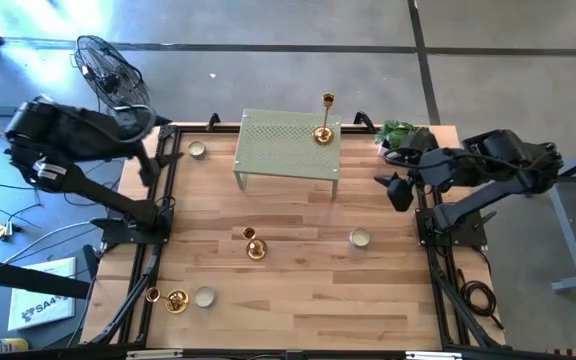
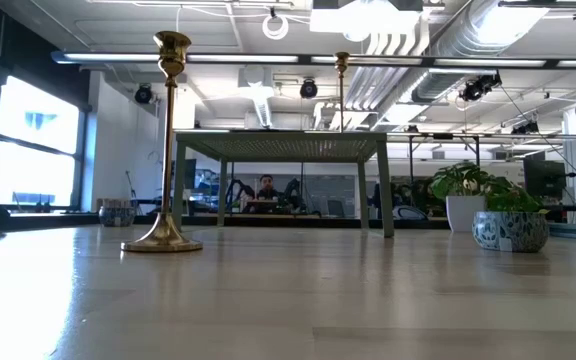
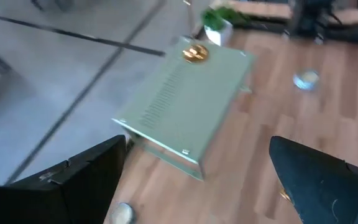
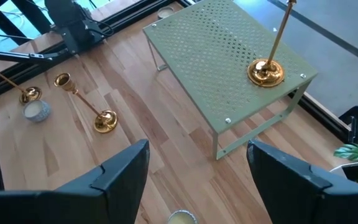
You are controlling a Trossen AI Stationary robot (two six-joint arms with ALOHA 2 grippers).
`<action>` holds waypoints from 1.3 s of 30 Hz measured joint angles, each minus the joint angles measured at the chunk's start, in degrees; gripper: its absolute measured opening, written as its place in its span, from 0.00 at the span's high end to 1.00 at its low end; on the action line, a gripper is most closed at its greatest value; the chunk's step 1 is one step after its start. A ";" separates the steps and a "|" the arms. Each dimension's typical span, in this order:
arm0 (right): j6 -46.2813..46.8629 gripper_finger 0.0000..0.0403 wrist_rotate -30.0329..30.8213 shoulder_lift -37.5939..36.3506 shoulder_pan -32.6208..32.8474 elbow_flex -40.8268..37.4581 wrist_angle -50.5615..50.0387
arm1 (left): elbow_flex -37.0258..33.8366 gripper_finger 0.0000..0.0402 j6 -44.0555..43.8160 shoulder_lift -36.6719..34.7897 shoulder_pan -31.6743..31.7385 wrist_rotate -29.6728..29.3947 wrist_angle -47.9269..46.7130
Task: Stock candles and holders on shelf
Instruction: Put the dark blue scented candle on the shelf
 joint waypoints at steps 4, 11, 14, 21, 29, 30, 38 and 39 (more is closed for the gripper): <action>0.01 0.34 0.00 0.50 0.00 0.00 0.00 | -0.01 0.03 0.41 3.36 -0.02 2.24 0.03; 0.01 0.34 0.13 1.93 0.00 0.00 -0.02 | -0.01 0.03 9.41 8.17 9.29 16.70 5.23; -0.02 0.35 0.13 2.51 0.00 0.00 -0.02 | -0.01 0.03 12.48 10.36 14.51 25.34 8.04; -0.02 0.34 -0.44 3.84 0.00 0.00 -0.06 | -0.01 0.03 17.19 14.57 28.56 34.46 10.03; 0.00 0.35 -0.85 4.44 0.00 -0.02 -0.27 | -0.01 0.03 18.75 19.21 47.23 42.83 8.29; 0.00 0.35 -0.83 4.46 0.00 -0.02 -0.43 | -0.01 0.03 18.75 19.68 49.34 42.73 7.55; -0.11 0.34 1.34 4.46 0.00 -0.02 -0.94 | -0.01 0.03 19.68 23.20 62.15 34.59 -0.16; -0.07 0.35 1.65 4.46 0.00 -0.02 -1.08 | -0.01 0.03 20.48 23.55 63.41 33.69 -0.22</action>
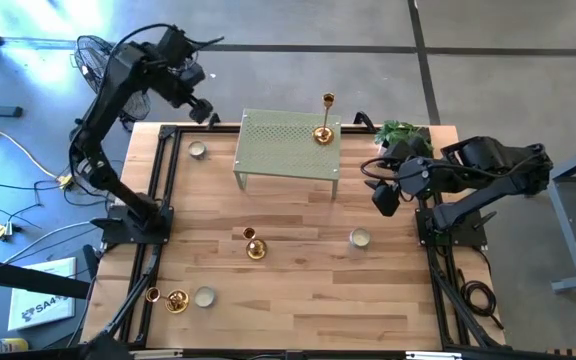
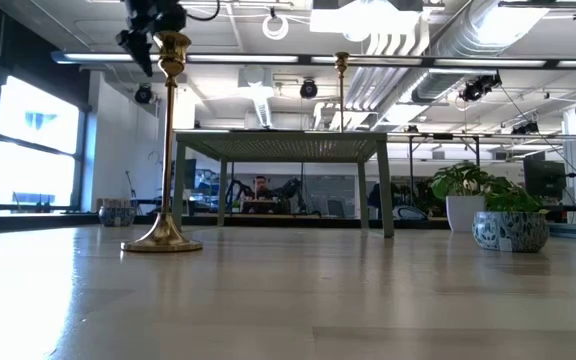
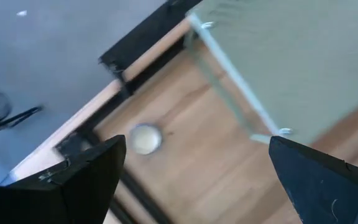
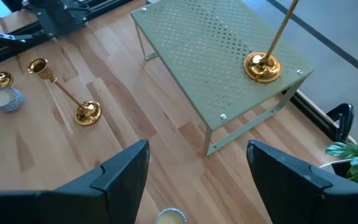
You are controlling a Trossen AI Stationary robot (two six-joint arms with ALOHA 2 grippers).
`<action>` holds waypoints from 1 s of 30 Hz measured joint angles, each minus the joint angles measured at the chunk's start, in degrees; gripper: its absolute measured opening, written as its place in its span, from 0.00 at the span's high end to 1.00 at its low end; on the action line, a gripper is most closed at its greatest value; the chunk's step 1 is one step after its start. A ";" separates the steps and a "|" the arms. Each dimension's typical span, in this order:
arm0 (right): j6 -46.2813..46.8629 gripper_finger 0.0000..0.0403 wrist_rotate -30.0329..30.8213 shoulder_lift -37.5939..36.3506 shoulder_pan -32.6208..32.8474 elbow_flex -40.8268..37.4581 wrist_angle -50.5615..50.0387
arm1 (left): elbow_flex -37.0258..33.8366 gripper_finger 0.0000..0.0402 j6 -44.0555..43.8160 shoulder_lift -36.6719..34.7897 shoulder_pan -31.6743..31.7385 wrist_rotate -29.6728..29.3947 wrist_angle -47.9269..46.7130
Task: Stock candles and holders on shelf
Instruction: Put the dark blue scented candle on the shelf
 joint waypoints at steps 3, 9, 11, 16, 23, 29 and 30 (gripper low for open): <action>-0.07 0.34 0.77 0.00 -0.04 0.00 -0.03 | -0.02 0.03 1.31 0.51 2.76 -1.28 0.18; -0.50 0.34 1.04 0.00 -0.04 0.00 -0.25 | -0.02 0.03 5.88 0.73 6.79 -1.47 0.20; -0.51 0.35 1.20 0.00 -0.04 0.00 -0.50 | -0.02 0.03 6.82 0.92 8.20 0.87 0.19; -0.52 0.35 1.91 0.00 -0.04 0.00 -1.00 | -2.95 0.03 6.84 2.54 9.47 3.59 0.22; -0.52 0.34 2.25 0.00 -0.04 0.00 -1.41 | -13.07 0.03 6.82 4.21 9.27 2.80 0.31; -0.52 0.34 3.31 0.00 -0.04 0.00 -1.82 | -21.46 0.03 6.79 4.50 9.25 4.42 3.16; -0.52 0.35 3.45 0.00 -0.04 0.00 -1.87 | -22.55 0.03 6.79 4.50 9.25 4.56 3.86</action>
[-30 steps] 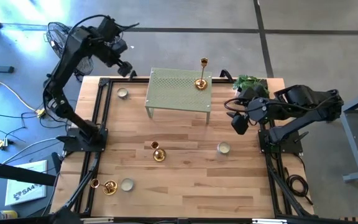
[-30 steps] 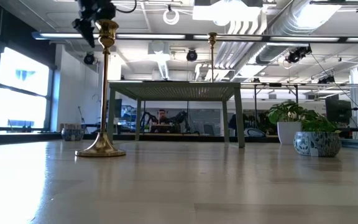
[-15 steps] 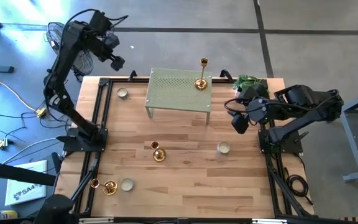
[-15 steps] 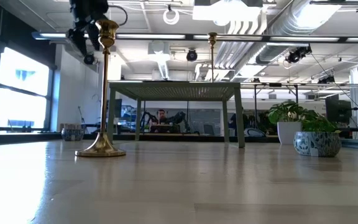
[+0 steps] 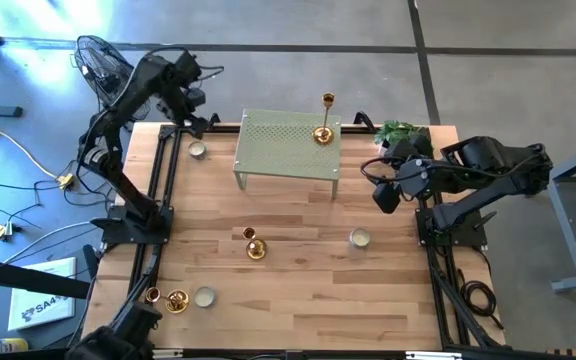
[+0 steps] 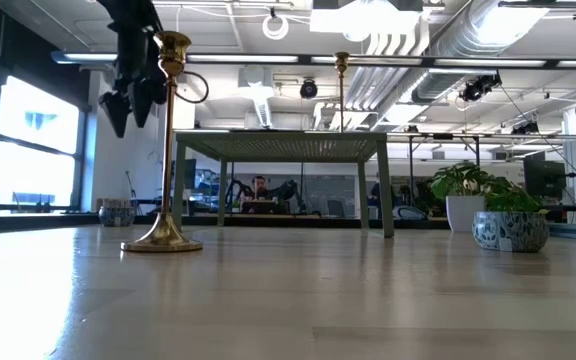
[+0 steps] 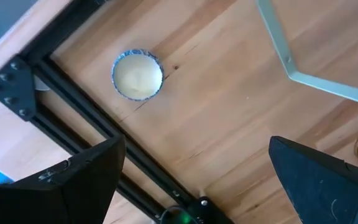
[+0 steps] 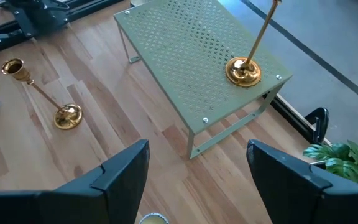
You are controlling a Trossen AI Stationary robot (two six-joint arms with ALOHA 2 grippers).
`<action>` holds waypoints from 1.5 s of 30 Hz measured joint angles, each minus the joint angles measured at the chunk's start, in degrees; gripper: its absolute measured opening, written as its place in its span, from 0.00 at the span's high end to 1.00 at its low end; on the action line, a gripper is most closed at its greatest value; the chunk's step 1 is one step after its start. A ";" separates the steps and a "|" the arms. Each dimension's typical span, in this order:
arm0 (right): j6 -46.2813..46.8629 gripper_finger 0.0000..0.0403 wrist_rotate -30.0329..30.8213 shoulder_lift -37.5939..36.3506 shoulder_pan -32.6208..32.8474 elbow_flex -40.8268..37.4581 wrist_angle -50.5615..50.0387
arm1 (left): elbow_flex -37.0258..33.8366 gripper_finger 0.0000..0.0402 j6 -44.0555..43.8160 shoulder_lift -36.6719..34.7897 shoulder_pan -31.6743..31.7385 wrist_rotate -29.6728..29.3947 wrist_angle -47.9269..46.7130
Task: Stock candles and holders on shelf
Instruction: Put the dark blue scented candle on the shelf
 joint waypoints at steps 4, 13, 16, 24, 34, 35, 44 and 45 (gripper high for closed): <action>-0.02 0.34 0.00 0.00 0.00 0.00 -0.07 | -3.71 0.03 -0.13 0.00 0.00 0.08 3.17; -0.01 0.34 -0.01 0.00 0.00 0.00 -0.93 | -8.78 0.03 -1.62 0.00 -0.26 -0.55 7.73; 0.00 0.35 0.12 0.00 0.00 0.00 -1.04 | -9.95 0.03 -1.45 0.00 -1.67 -3.12 9.05; -0.02 0.34 1.26 0.00 0.00 0.00 -1.69 | -10.79 0.03 -1.75 -0.02 -3.39 -7.63 10.35; -0.01 0.34 1.56 0.00 -0.01 0.00 -2.40 | -10.79 0.03 -10.24 0.91 -3.34 -7.93 11.66; 0.00 0.34 1.56 0.00 0.00 0.00 -2.50 | -10.79 0.03 -11.13 1.19 -3.34 -8.19 11.52; -0.02 0.34 1.35 0.00 0.00 0.00 -3.19 | -10.79 0.03 -17.56 4.69 -3.32 -9.53 11.45; -0.01 0.34 1.35 0.00 0.00 0.00 -3.41 | -10.79 0.03 -17.98 4.89 -3.32 -9.87 11.72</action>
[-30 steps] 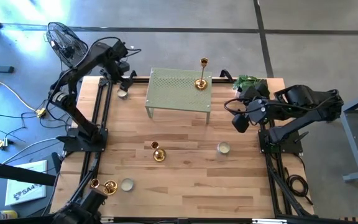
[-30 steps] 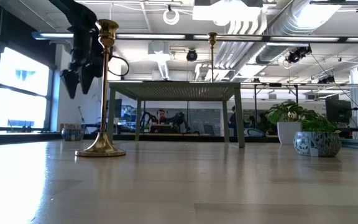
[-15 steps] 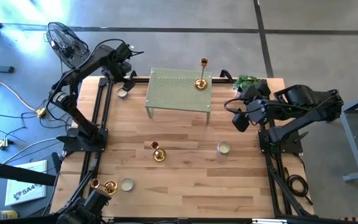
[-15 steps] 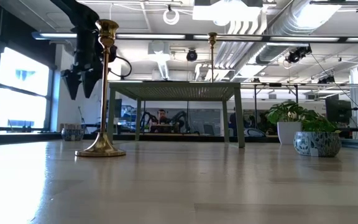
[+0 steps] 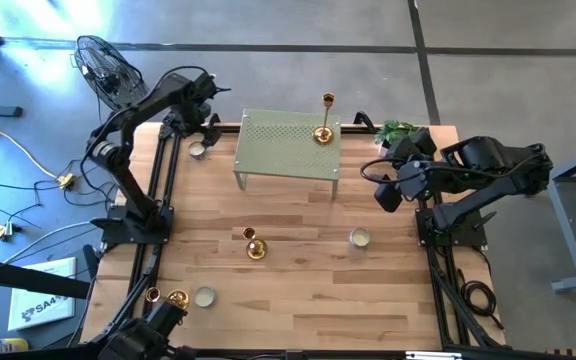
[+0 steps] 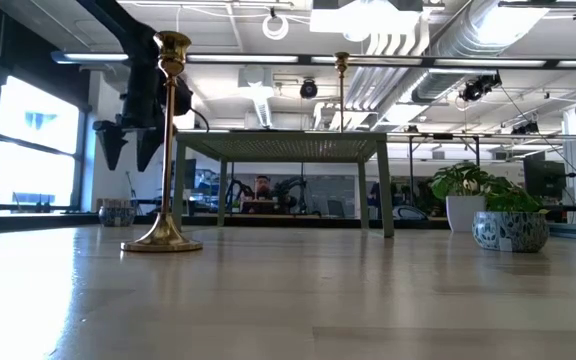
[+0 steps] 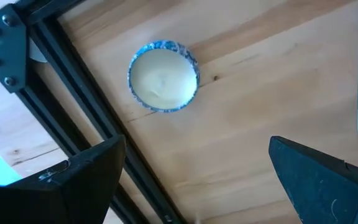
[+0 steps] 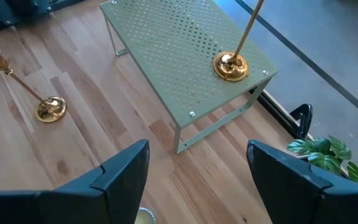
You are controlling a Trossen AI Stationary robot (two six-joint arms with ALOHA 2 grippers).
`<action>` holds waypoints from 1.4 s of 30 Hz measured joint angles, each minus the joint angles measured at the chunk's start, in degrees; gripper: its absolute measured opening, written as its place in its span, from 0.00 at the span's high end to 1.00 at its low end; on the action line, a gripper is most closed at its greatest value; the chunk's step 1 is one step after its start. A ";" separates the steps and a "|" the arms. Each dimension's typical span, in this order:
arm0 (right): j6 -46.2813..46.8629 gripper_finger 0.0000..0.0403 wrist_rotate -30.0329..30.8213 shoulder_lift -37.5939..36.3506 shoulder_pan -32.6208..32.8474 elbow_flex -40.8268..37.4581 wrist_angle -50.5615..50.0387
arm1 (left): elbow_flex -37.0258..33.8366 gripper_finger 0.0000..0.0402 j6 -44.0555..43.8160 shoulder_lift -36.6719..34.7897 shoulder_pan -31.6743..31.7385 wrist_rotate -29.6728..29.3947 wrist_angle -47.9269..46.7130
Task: Stock candles and holders on shelf
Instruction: Put the dark blue scented candle on the shelf
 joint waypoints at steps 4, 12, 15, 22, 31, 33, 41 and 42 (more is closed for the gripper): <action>0.00 0.34 -0.01 0.00 0.00 0.00 -0.27 | 0.00 0.03 -0.28 0.50 0.00 -1.84 0.22; -0.01 0.35 0.37 0.00 0.00 -0.02 -1.24 | -0.42 0.03 -6.99 0.50 0.02 -2.14 1.08; -0.42 0.34 0.77 0.00 0.00 -0.02 -1.26 | -2.43 0.03 -14.34 0.50 0.02 -1.64 1.97; -0.67 0.35 1.09 0.00 0.00 -0.02 -1.26 | -8.00 0.03 -19.23 0.55 0.31 -2.20 5.42; -0.58 0.34 1.22 0.00 0.00 -0.02 -1.24 | -7.98 0.03 -24.67 0.53 0.39 -4.08 9.68; -0.56 0.35 1.22 0.00 -0.02 -0.02 -1.24 | -7.98 0.03 -26.47 0.53 0.39 -3.69 11.00; -0.45 0.34 1.19 0.00 0.00 -0.02 -1.22 | -9.09 0.03 -34.29 0.53 0.35 -2.31 12.10; -0.45 0.34 1.19 0.00 0.00 -0.02 -1.22 | -9.57 0.03 -35.29 0.53 0.35 -2.30 12.27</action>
